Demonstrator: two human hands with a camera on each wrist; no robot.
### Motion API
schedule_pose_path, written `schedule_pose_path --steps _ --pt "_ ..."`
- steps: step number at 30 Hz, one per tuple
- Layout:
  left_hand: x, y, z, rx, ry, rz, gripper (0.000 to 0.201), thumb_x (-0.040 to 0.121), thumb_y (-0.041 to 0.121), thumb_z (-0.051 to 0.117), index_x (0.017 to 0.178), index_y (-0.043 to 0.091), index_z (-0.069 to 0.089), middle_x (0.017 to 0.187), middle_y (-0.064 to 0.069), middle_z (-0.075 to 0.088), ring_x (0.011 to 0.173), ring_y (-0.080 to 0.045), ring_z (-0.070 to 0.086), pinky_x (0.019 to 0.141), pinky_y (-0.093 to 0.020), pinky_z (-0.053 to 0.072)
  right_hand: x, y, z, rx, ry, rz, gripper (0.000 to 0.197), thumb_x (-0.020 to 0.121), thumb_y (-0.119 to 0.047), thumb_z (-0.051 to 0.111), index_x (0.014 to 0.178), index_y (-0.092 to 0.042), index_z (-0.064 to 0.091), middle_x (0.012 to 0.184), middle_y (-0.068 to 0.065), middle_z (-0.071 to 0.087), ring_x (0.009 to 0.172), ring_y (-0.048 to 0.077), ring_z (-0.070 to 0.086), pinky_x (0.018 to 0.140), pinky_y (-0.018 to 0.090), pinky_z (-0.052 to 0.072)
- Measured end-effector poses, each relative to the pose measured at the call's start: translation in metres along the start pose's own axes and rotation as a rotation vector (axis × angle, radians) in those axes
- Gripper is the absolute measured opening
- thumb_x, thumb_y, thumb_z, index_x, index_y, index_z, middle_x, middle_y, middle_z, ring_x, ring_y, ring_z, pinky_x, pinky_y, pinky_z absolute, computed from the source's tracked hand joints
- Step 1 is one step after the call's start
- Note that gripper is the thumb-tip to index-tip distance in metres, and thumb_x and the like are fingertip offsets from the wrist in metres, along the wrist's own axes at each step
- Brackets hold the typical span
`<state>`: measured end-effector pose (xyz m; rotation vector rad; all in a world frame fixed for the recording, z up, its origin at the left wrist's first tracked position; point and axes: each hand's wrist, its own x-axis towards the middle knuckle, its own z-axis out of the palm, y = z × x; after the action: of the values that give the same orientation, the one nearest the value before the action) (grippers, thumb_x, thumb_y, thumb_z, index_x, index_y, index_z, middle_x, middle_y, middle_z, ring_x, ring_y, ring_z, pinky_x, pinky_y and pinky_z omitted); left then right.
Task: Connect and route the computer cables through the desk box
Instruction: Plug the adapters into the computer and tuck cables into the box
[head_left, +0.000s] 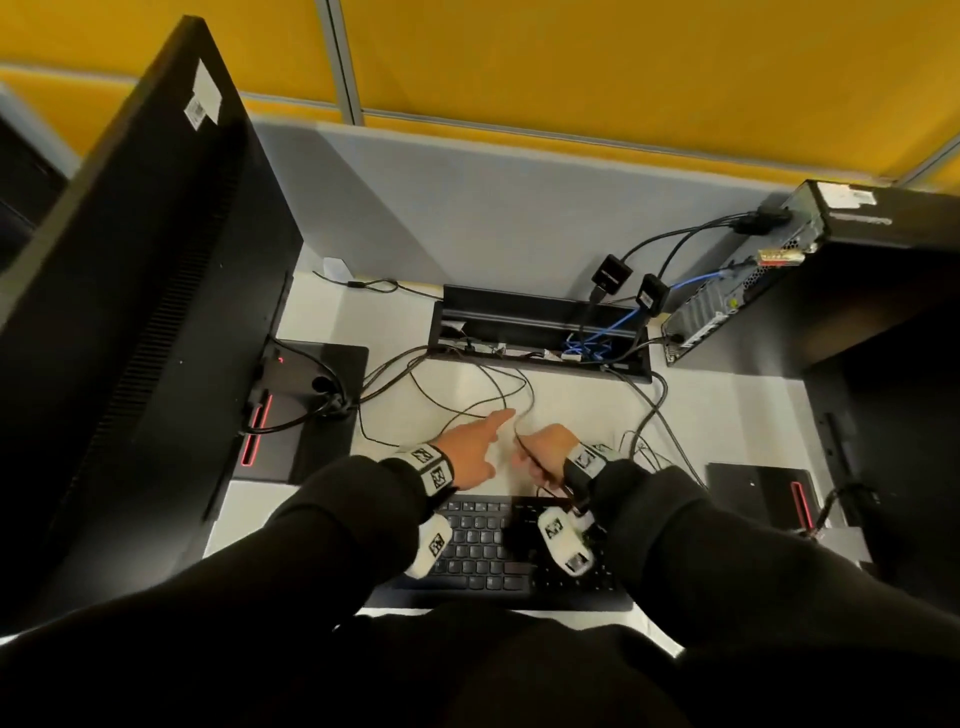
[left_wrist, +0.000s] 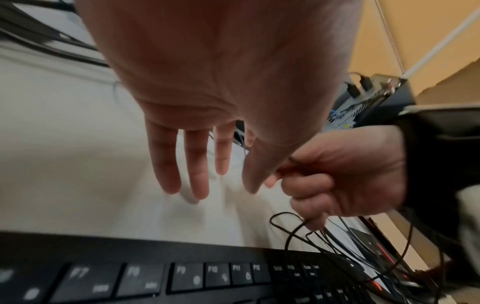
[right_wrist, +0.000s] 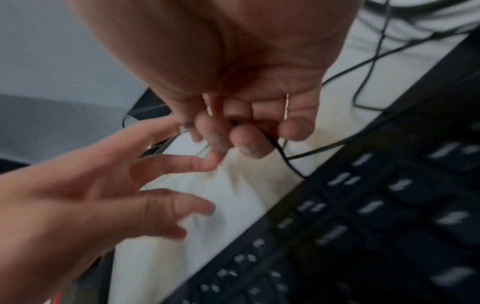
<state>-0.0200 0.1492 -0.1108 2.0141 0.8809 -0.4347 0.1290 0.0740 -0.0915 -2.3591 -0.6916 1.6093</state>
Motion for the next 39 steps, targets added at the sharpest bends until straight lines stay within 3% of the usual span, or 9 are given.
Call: schedule_pose_path --steps 9,13,18,22,26,29,33,36,39 --pt "0.031 -0.003 -0.049 -0.560 0.142 -0.276 0.051 0.090 0.029 0.074 0.130 0.027 0.042 0.108 -0.011 0.072 0.081 -0.024 0.073 0.059 -0.029 0.053 -0.038 -0.001 -0.053 0.569 -0.090 -0.193 0.051 0.102 -0.044 0.048 0.095 0.001 0.070 0.071 0.022 0.060 0.078 0.038 0.070 0.079 0.038 0.054" --pt "0.023 0.021 -0.066 -0.762 0.063 -0.163 0.035 0.095 0.034 0.069 0.125 0.017 0.064 0.104 -0.006 0.077 0.089 -0.023 0.077 0.082 -0.039 0.061 -0.045 -0.020 -0.065 0.551 -0.174 -0.181 0.051 0.100 -0.056 0.048 0.122 -0.012 0.064 0.063 0.014 0.056 0.071 0.039 0.069 0.067 0.041 0.059" --pt "0.029 0.032 -0.061 -0.324 0.408 0.104 0.055 0.083 0.021 0.078 0.127 0.033 0.047 0.103 0.005 0.066 0.084 -0.017 0.065 0.079 -0.033 0.052 -0.042 -0.053 -0.090 0.577 -0.153 -0.271 0.037 0.097 -0.044 0.061 0.082 -0.010 0.064 0.065 0.009 0.053 0.069 0.032 0.061 0.080 0.048 0.054" --pt "0.037 0.036 -0.066 -0.274 0.449 0.268 0.081 0.078 0.029 0.083 0.143 0.043 0.037 0.134 0.002 0.049 0.111 -0.016 0.058 0.094 -0.034 0.050 -0.049 -0.071 -0.111 0.354 -0.221 -0.279 0.052 0.096 -0.058 0.054 0.094 -0.008 0.069 0.054 0.008 0.039 0.061 0.033 0.063 0.083 0.051 0.057" --pt "0.052 0.046 -0.073 -0.120 0.357 0.286 0.039 0.090 0.041 0.068 0.128 0.037 0.061 0.124 0.001 0.055 0.115 -0.021 0.057 0.096 -0.036 0.047 -0.057 -0.077 -0.117 0.218 -0.209 -0.273 0.050 0.105 -0.048 0.043 0.113 -0.006 0.069 0.047 0.007 0.039 0.069 0.038 0.071 0.083 0.048 0.059" --pt "0.057 0.038 -0.086 -0.036 0.584 0.195 0.011 0.094 0.034 0.066 0.103 0.029 0.071 0.111 0.002 0.051 0.102 -0.019 0.056 0.085 -0.031 0.044 -0.055 -0.072 -0.119 0.373 -0.225 -0.401 0.028 0.106 -0.022 0.046 0.105 -0.003 0.067 0.063 0.013 0.056 0.075 0.035 0.069 0.093 0.056 0.055" --pt "0.055 -0.001 -0.127 -0.227 0.856 -0.040 0.016 0.097 0.032 0.065 0.100 0.026 0.079 0.111 0.000 0.060 0.101 -0.020 0.059 0.092 -0.034 0.049 -0.058 -0.063 -0.130 0.583 -0.313 -0.493 0.029 0.104 -0.010 0.045 0.118 0.008 0.063 0.069 0.007 0.048 0.062 0.019 0.044 0.063 0.035 0.046" --pt "0.046 -0.005 -0.147 -0.830 0.666 0.076 0.021 0.100 0.026 0.062 0.089 0.017 0.077 0.067 -0.001 0.067 0.066 -0.022 0.068 0.072 -0.036 0.057 -0.057 -0.065 -0.134 0.430 -0.315 -0.433 0.032 0.106 -0.018 0.045 0.124 0.001 0.063 0.061 0.006 0.018 0.051 0.018 0.015 0.049 0.029 0.021" --pt "0.036 0.022 -0.144 -0.767 0.496 0.148 0.038 0.099 0.046 0.059 0.076 0.017 0.070 0.046 0.009 0.044 0.044 -0.016 0.043 0.052 -0.028 0.037 -0.055 -0.085 -0.129 0.377 -0.274 -0.464 0.030 0.105 -0.031 0.048 0.100 -0.006 0.064 0.055 0.004 0.024 0.046 0.018 0.020 0.050 0.029 0.034"
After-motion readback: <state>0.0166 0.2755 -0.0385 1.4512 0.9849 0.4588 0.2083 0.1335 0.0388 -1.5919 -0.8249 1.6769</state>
